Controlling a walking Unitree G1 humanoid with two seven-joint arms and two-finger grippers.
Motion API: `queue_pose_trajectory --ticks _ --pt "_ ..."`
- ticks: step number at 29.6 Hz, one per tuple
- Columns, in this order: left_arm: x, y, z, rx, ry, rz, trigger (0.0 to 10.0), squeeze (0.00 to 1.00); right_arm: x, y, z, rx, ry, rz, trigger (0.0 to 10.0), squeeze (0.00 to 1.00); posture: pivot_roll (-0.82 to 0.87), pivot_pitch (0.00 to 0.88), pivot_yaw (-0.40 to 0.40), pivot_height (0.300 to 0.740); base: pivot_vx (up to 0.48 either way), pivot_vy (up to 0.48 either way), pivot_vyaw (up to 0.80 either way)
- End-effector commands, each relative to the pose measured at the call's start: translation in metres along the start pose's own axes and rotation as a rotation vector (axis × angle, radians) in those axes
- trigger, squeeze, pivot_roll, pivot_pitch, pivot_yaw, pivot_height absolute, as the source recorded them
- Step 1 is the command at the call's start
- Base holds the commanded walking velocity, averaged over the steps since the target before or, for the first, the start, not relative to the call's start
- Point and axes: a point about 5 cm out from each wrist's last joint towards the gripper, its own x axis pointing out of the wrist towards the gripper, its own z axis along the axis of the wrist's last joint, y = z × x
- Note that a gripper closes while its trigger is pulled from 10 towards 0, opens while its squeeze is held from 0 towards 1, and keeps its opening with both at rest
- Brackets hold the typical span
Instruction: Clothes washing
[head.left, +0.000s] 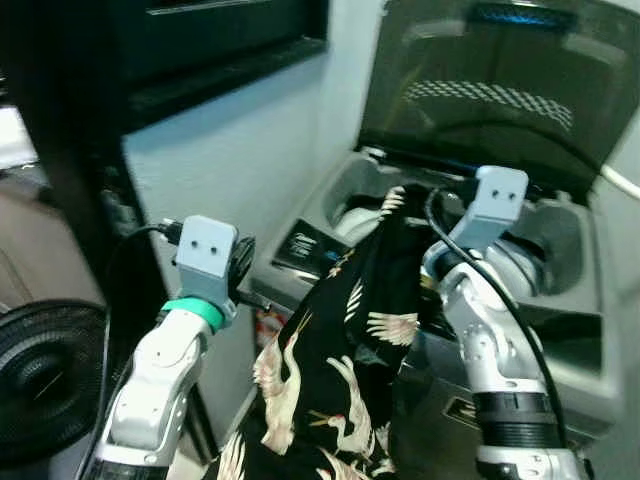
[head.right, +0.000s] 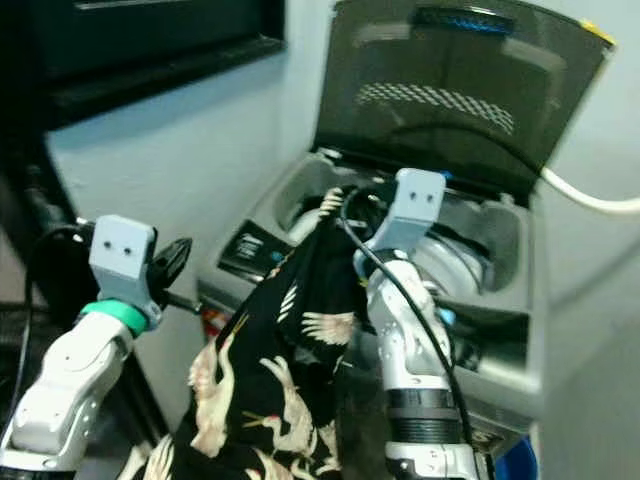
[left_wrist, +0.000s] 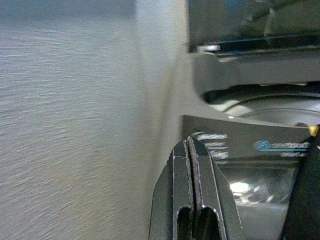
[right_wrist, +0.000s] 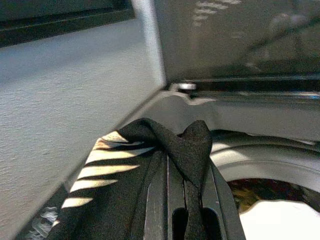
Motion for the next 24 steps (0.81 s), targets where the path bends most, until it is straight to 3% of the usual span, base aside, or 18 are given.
queue_pose_trajectory --ticks 1,20,24 --pt "-0.0008 -0.0014 -0.0021 -0.001 0.015 0.000 10.0 0.00 0.0004 -0.0044 0.0035 -0.005 -0.013 -0.017 10.0 0.00 -0.04 0.023 0.027 0.740 0.000 0.000 -0.80" --pt "-0.0031 -0.0006 -0.0021 0.008 0.019 -0.002 10.0 0.00 0.0019 -0.0010 0.0031 -0.004 -0.011 0.001 10.0 0.00 -0.03 0.013 0.019 0.740 0.000 0.000 -0.80" --pt "-0.0041 0.0005 -0.0030 -0.040 0.030 0.010 10.0 0.00 0.0026 0.0026 0.0040 0.000 -0.016 0.021 10.0 0.00 -0.03 0.006 0.015 0.740 0.000 0.000 -0.80"
